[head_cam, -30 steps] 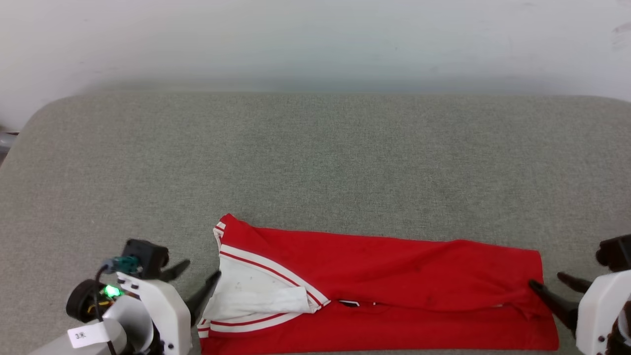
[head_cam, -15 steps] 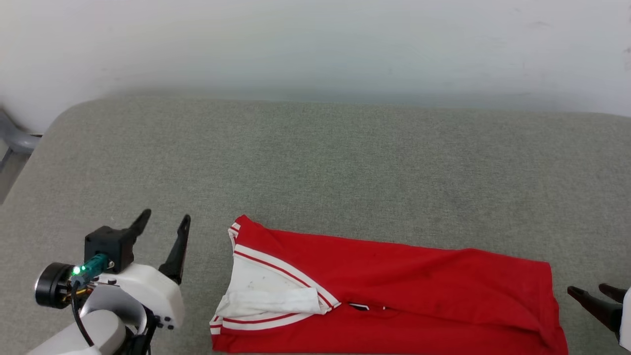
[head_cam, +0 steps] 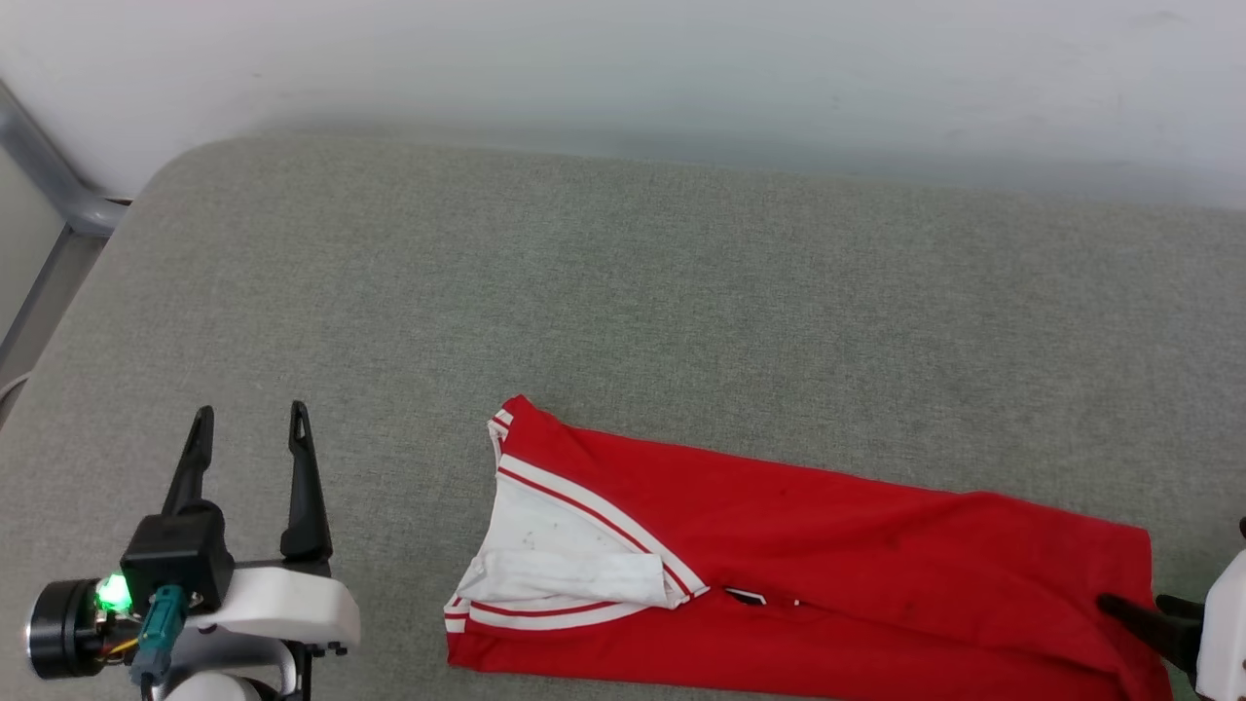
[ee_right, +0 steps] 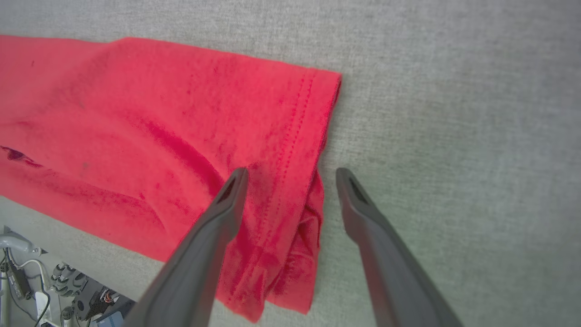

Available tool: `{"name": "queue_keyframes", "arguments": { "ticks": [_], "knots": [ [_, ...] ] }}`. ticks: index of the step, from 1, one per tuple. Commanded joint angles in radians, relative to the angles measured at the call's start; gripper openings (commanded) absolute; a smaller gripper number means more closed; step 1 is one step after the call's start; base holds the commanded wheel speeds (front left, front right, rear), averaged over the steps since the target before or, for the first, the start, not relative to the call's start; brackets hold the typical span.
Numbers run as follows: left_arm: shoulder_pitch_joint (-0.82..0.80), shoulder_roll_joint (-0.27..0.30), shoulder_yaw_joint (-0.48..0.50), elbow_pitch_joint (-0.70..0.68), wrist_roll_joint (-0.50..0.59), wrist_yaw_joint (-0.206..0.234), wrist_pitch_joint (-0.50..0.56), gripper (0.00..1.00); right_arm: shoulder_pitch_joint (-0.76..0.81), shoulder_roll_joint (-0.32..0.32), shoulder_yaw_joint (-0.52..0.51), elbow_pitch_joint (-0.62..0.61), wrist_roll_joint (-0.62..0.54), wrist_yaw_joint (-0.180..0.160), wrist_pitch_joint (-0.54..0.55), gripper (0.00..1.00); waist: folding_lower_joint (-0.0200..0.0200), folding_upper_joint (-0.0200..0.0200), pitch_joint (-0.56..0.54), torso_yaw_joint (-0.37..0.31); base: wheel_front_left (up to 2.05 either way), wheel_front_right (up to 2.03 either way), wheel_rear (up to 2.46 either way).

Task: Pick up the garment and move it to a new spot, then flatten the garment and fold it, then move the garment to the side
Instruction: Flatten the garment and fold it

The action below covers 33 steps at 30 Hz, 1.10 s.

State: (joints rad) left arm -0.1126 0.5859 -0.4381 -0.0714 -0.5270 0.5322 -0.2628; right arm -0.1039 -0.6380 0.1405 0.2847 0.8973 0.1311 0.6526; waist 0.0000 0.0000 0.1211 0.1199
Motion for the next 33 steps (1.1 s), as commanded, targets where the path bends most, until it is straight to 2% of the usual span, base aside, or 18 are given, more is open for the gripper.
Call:
{"name": "queue_keyframes", "arguments": {
  "ticks": [1,9,18,19,20,21,27,33],
  "knots": [
    [0.019,-0.015,0.013,-0.004,0.016,-0.008,-0.002,1.00,-0.011,0.003,0.004,0.005,0.000,-0.001,-0.002,1.00,0.0000,0.0000,0.007,0.007,0.00,0.00,0.00],
    [0.116,-0.165,0.129,-0.017,0.173,-0.101,-0.002,1.00,-0.023,0.037,0.075,0.067,0.024,-0.001,0.003,1.00,0.0000,0.0000,0.030,0.024,0.00,0.00,0.00],
    [0.141,-0.308,0.218,0.059,0.285,-0.222,-0.002,1.00,-0.033,0.066,0.191,0.091,0.082,0.002,-0.007,1.00,0.0000,0.0000,0.039,0.031,0.00,0.00,0.00],
    [0.140,-0.319,0.230,0.068,0.296,-0.236,-0.002,1.00,-0.034,0.065,0.202,0.088,0.089,0.002,-0.013,0.76,0.0000,0.0000,0.038,0.031,0.00,0.00,0.00],
    [0.139,-0.330,0.240,0.073,0.308,-0.246,-0.002,1.00,-0.036,0.061,0.209,0.087,0.093,0.002,-0.022,0.31,0.0000,0.0000,0.037,0.032,0.00,0.00,0.00],
    [0.139,-0.338,0.248,0.078,0.321,-0.256,-0.002,1.00,-0.039,0.057,0.218,0.086,0.099,0.002,-0.027,0.00,0.0000,0.0000,0.035,0.031,0.00,0.00,0.00],
    [0.154,-0.387,0.300,0.091,0.383,-0.302,-0.002,1.00,-0.064,0.007,0.238,0.066,0.127,0.000,-0.093,0.00,0.0000,0.0000,0.022,0.025,0.00,0.00,0.00],
    [0.169,-0.419,0.337,0.083,0.431,-0.327,-0.002,1.00,-0.077,-0.049,0.232,0.057,0.159,-0.001,-0.146,0.00,0.0000,0.0000,0.004,0.020,0.00,0.00,0.00]
  ]
}}
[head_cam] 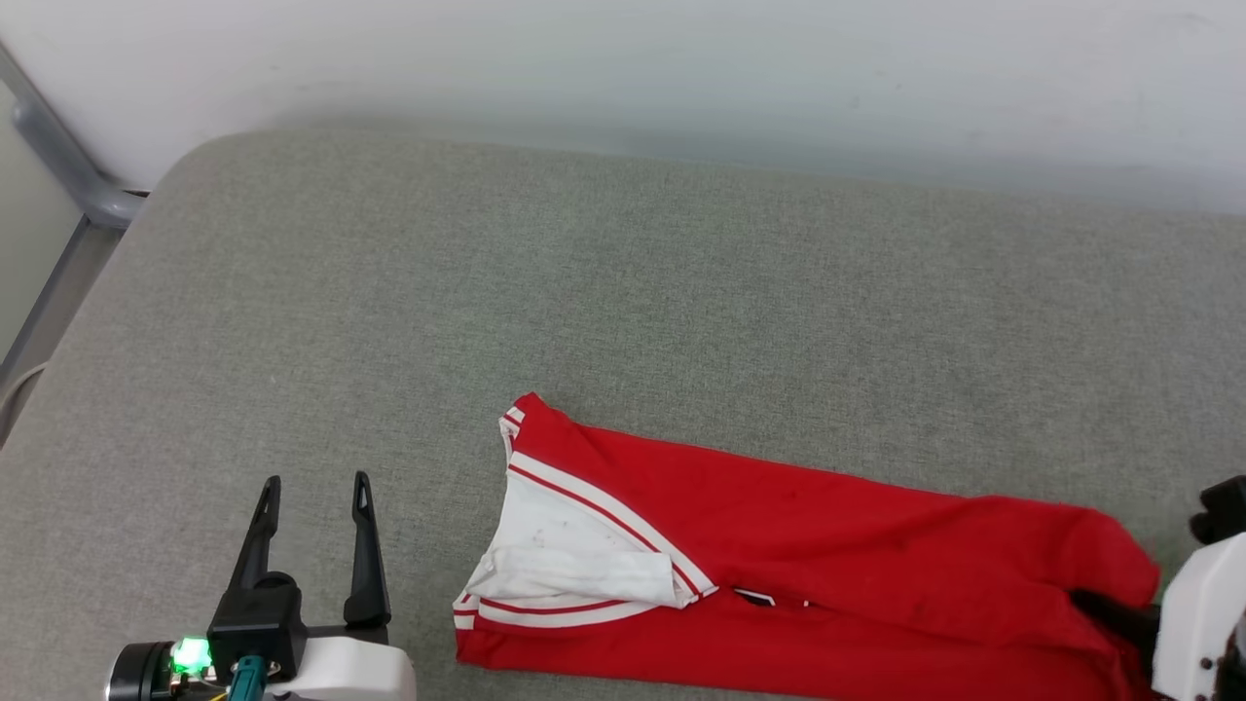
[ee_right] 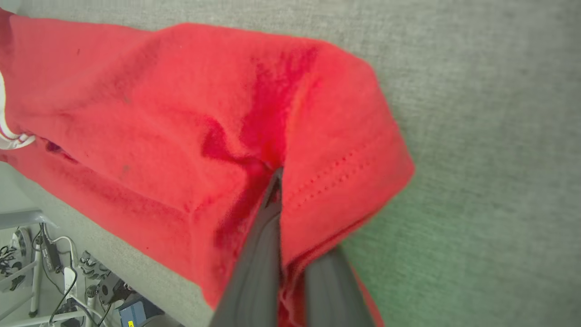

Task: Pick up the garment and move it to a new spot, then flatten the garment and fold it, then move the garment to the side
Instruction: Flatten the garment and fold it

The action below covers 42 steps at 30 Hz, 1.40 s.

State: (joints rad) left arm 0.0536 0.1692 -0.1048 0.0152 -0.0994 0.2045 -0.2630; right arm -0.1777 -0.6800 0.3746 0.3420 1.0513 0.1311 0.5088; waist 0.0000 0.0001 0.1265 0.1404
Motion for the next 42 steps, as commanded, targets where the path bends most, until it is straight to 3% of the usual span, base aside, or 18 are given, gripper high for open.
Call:
{"name": "queue_keyframes", "arguments": {
  "ticks": [1,16,23,32,42],
  "knots": [
    [0.006,-0.007,0.009,-0.006,0.010,-0.003,-0.002,1.00,-0.004,-0.015,-0.004,0.002,0.008,-0.001,-0.010,0.00,0.0000,-0.0001,-0.004,-0.002,0.00,0.00,0.00],
    [0.038,-0.037,0.049,-0.003,0.069,-0.046,-0.002,1.00,0.021,-0.146,-0.074,0.108,-0.002,-0.001,-0.047,0.00,0.0000,-0.0001,-0.023,-0.018,0.00,0.00,0.00],
    [0.039,-0.042,0.055,-0.003,0.081,-0.048,-0.002,1.00,0.027,-0.120,-0.100,0.061,-0.009,-0.001,-0.052,0.00,0.0000,-0.0001,-0.021,-0.025,0.00,0.00,0.00],
    [0.027,-0.049,0.050,0.007,0.088,-0.055,-0.002,1.00,0.034,-0.053,-0.089,-0.171,0.010,-0.001,-0.008,0.00,0.0000,-0.0001,-0.028,-0.029,0.00,0.00,0.00],
    [0.009,-0.059,0.033,0.017,0.086,-0.070,-0.002,1.00,-0.056,0.012,0.033,-0.325,-0.060,-0.001,0.073,0.00,0.0000,-0.0001,-0.022,-0.005,0.00,0.00,0.00]
  ]
}}
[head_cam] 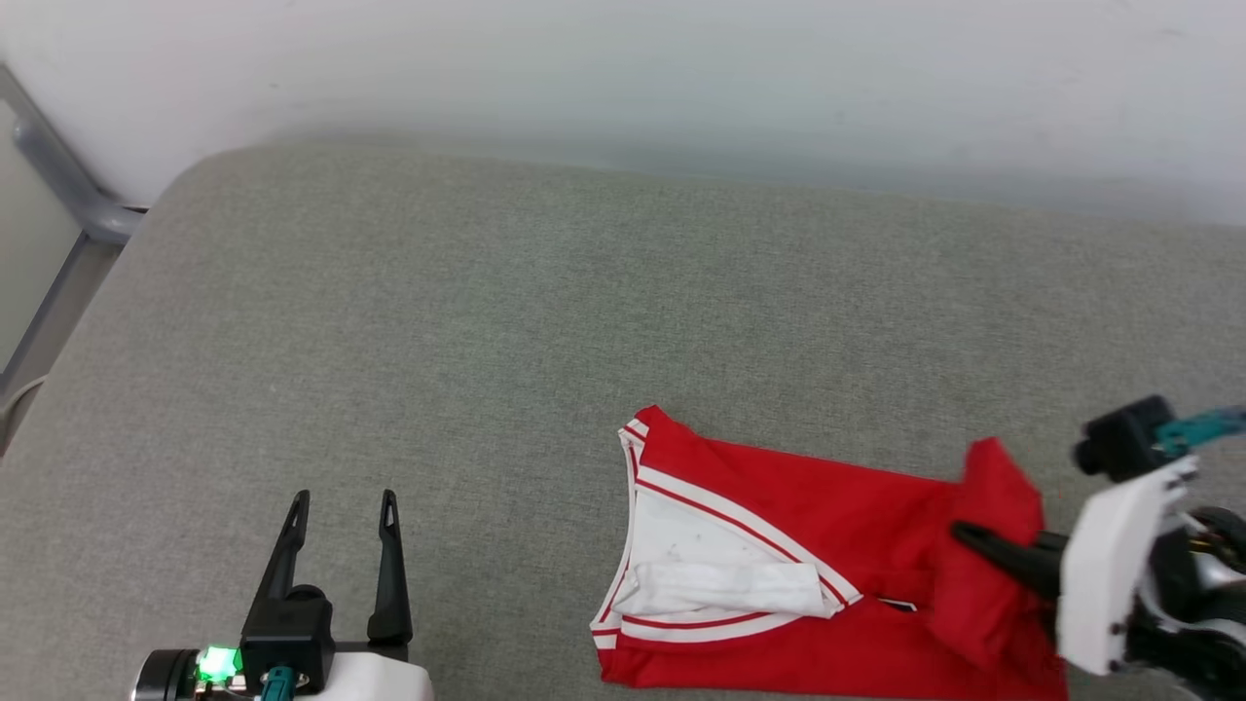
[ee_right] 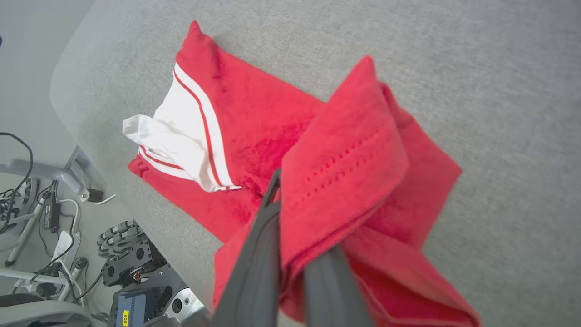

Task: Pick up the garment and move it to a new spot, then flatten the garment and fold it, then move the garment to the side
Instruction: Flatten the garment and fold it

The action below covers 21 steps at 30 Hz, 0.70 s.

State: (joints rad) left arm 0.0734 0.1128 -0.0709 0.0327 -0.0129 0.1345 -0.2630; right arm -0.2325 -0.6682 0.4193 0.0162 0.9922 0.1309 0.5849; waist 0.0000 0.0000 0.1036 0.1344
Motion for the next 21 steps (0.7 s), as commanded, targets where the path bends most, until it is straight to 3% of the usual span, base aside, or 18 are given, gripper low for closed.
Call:
{"name": "queue_keyframes", "arguments": {
  "ticks": [1,10,21],
  "knots": [
    [-0.012,-0.004,-0.002,0.001,0.000,-0.001,-0.002,1.00,-0.016,0.011,0.010,-0.007,-0.007,-0.001,0.002,0.00,0.0000,0.0000,0.002,0.004,0.00,0.00,0.00],
    [-0.026,-0.010,-0.007,0.005,0.003,-0.008,-0.002,1.00,-0.177,0.100,0.212,0.021,-0.045,-0.001,0.018,0.00,0.0000,0.0000,0.022,0.038,0.00,0.00,0.00],
    [-0.052,-0.019,-0.017,0.010,0.000,-0.010,-0.002,1.00,-0.340,0.190,0.402,0.231,-0.052,-0.001,-0.029,0.00,0.0000,0.0000,0.061,0.084,0.00,0.00,0.00]
  ]
}}
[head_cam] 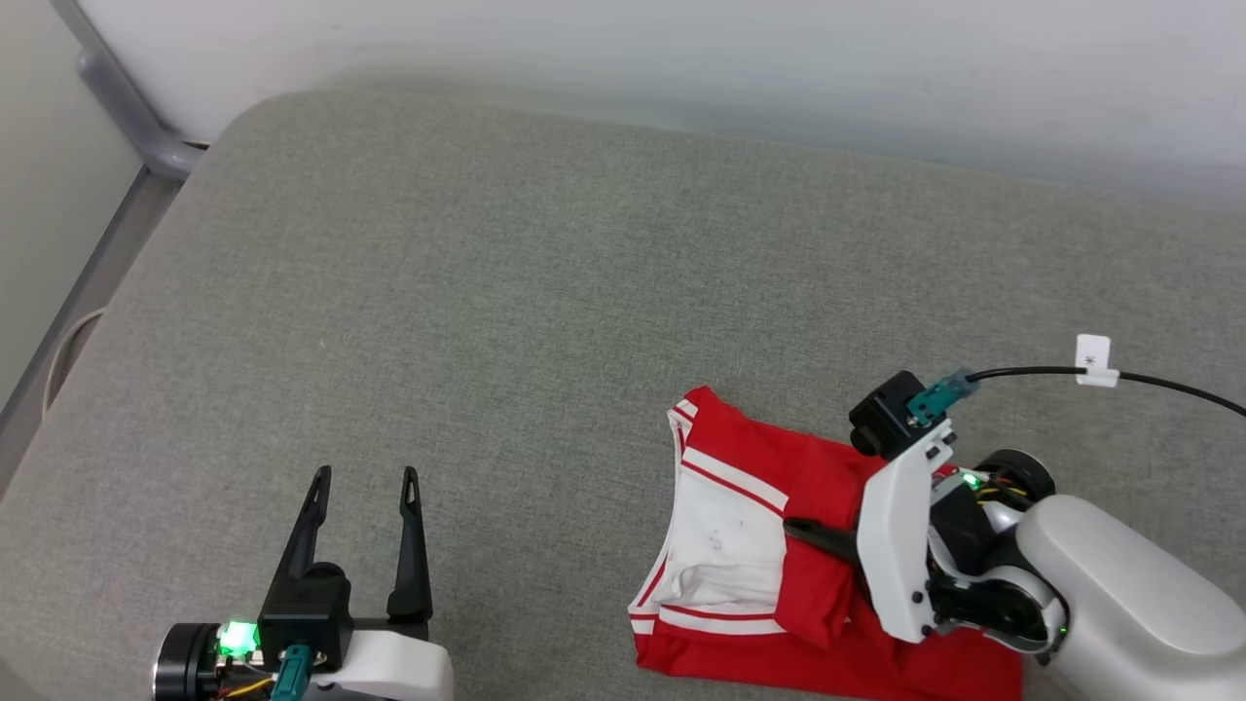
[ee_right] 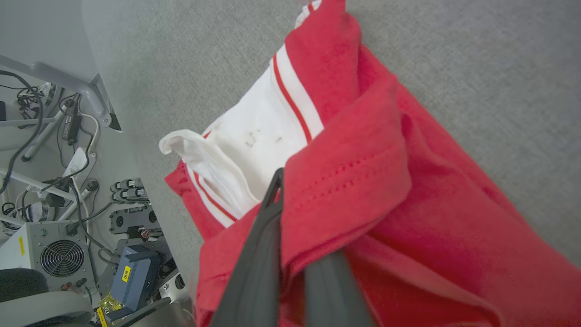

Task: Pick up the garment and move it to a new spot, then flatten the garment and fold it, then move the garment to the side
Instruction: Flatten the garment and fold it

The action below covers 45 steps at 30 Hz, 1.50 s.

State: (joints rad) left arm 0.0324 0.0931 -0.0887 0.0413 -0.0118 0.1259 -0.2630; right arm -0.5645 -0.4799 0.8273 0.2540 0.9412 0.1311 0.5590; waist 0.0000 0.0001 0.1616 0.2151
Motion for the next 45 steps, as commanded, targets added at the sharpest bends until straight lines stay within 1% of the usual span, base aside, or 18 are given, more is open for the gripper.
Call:
{"name": "queue_keyframes", "arguments": {
  "ticks": [1,6,11,12,13,14,16,20,24,27,30,33,38,42,45],
  "knots": [
    [-0.014,-0.001,0.000,0.001,-0.002,-0.001,-0.002,1.00,-0.019,0.010,0.007,0.012,0.002,-0.001,-0.009,0.00,0.0000,-0.0001,0.007,0.006,0.00,0.00,0.00],
    [-0.022,-0.007,-0.002,0.002,-0.005,0.000,-0.002,1.00,-0.061,0.048,0.074,0.095,0.020,-0.001,-0.045,0.00,0.0000,-0.0001,0.026,0.014,0.00,0.00,0.00],
    [-0.030,-0.012,-0.004,0.010,-0.004,-0.002,-0.002,1.00,-0.089,0.062,0.136,0.154,0.042,-0.001,-0.081,0.00,0.0000,-0.0001,0.024,0.013,0.00,0.00,0.00],
    [-0.029,-0.012,-0.003,0.012,-0.004,-0.002,-0.002,1.00,-0.092,0.062,0.141,0.158,0.046,-0.001,-0.097,0.05,0.0000,-0.0001,0.021,0.012,0.00,0.00,0.00],
    [-0.026,-0.013,-0.003,0.015,-0.003,-0.003,-0.002,1.00,-0.093,0.061,0.144,0.161,0.053,-0.001,-0.116,0.65,0.0000,-0.0001,0.015,0.009,0.00,0.00,0.00],
    [-0.023,-0.011,-0.001,0.017,-0.002,-0.003,-0.002,1.00,-0.092,0.059,0.143,0.159,0.061,-0.001,-0.138,1.00,0.0000,-0.0001,0.009,0.006,0.00,0.00,0.00],
    [-0.014,-0.008,0.002,0.020,0.000,-0.004,-0.002,1.00,-0.087,0.045,0.142,0.140,0.072,-0.001,-0.181,1.00,0.0000,-0.0001,-0.006,-0.001,0.00,0.00,0.00],
    [0.005,0.000,0.010,0.019,0.001,-0.003,-0.002,1.00,-0.057,-0.006,0.135,0.075,0.077,-0.001,-0.270,1.00,0.0000,-0.0001,-0.039,-0.023,0.00,0.00,0.00],
    [0.026,0.008,0.019,0.013,0.001,-0.002,-0.002,1.00,-0.022,-0.063,0.088,0.017,0.040,-0.001,-0.388,1.00,0.0000,-0.0001,-0.069,-0.057,0.00,0.00,0.00],
    [0.040,0.014,0.026,0.008,-0.001,-0.004,-0.002,1.00,0.004,-0.091,0.024,0.009,-0.020,-0.001,-0.485,1.00,0.0000,-0.0001,-0.085,-0.083,0.00,0.00,0.00],
    [0.050,0.015,0.030,0.005,0.001,-0.002,-0.002,1.00,0.041,-0.089,-0.069,0.030,-0.117,-0.001,-0.586,1.00,0.0000,-0.0001,-0.103,-0.109,0.00,0.00,0.00],
    [0.065,0.018,0.035,0.002,0.002,-0.002,-0.002,1.00,0.092,-0.061,-0.176,0.054,-0.222,-0.001,-0.670,1.00,0.0000,-0.0001,-0.119,-0.131,0.00,0.00,0.00],
    [0.080,0.022,0.042,-0.002,0.002,0.002,-0.002,1.00,0.192,0.014,-0.387,0.060,-0.421,-0.001,-0.773,1.00,0.0000,-0.0001,-0.137,-0.161,0.00,0.00,0.00],
    [0.088,0.023,0.043,-0.002,0.004,0.003,-0.002,1.00,0.294,0.106,-0.554,0.011,-0.587,-0.001,-0.808,1.00,0.0000,-0.0001,-0.148,-0.178,0.00,0.00,0.00],
    [0.095,0.024,0.043,-0.002,0.005,0.005,-0.002,1.00,0.375,0.181,-0.657,-0.045,-0.672,-0.001,-0.818,1.00,0.0000,-0.0001,-0.156,-0.186,0.00,0.00,0.00]
  ]
}}
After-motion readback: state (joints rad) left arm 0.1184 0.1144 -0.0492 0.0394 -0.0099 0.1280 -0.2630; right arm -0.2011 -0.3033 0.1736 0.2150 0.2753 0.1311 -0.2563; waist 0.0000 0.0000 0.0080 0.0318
